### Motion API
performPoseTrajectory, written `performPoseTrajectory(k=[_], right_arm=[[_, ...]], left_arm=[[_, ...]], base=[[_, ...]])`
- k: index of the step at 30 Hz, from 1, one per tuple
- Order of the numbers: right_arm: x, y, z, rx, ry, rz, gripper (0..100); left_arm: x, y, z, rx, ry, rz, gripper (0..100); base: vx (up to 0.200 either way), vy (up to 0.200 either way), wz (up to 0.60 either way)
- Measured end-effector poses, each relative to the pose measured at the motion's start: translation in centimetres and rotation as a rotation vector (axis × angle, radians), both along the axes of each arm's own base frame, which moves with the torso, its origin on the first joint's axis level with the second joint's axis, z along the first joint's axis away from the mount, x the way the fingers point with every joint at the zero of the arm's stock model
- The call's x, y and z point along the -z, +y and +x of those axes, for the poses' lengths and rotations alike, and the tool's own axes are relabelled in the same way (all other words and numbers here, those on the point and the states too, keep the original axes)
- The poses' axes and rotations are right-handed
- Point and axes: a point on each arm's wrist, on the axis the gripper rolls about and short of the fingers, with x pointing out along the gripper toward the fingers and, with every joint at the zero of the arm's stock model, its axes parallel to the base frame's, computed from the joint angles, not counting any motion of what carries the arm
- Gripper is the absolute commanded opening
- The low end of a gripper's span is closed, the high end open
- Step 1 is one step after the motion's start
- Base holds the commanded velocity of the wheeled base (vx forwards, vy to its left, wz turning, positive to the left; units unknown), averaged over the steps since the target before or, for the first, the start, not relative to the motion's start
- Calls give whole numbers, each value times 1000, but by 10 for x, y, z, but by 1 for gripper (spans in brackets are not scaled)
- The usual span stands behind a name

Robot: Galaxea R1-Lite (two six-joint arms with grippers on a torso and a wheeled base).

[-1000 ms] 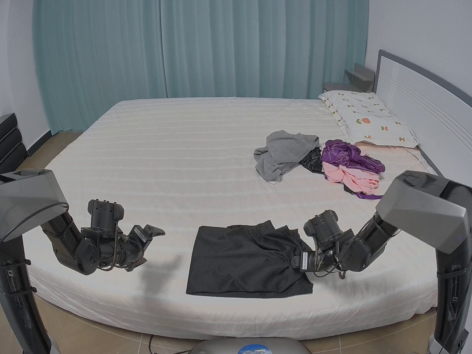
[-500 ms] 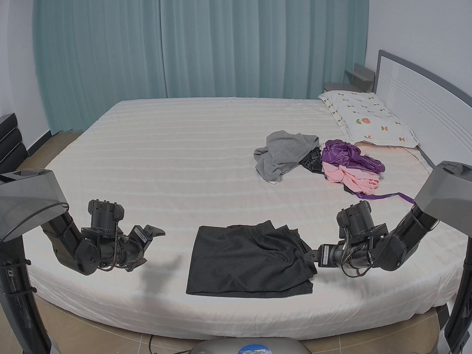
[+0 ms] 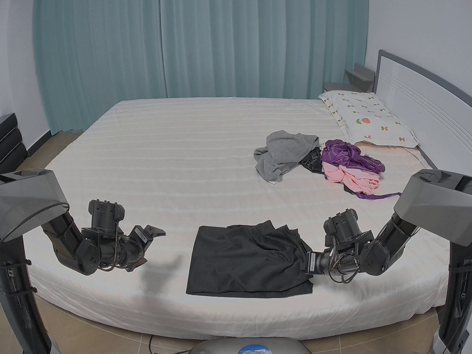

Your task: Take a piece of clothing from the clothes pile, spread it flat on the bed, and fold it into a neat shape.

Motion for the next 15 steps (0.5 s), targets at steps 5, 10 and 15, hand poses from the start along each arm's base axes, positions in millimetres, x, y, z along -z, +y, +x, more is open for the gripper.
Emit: performPoseTrajectory(k=[5,10,15], right_arm=[[0,-7,-7,10,29,-14,0],[-4,-16,-15,19,41,-24,0],[-3,-19,-23,20,64,-31,0]], left_arm=[[0,0,0,0,1,0,100],[1,0,0,0,1,1,100],[1,0,0,1,2,1,100]], base=[[0,0,0],[0,0,0],[0,0,0]])
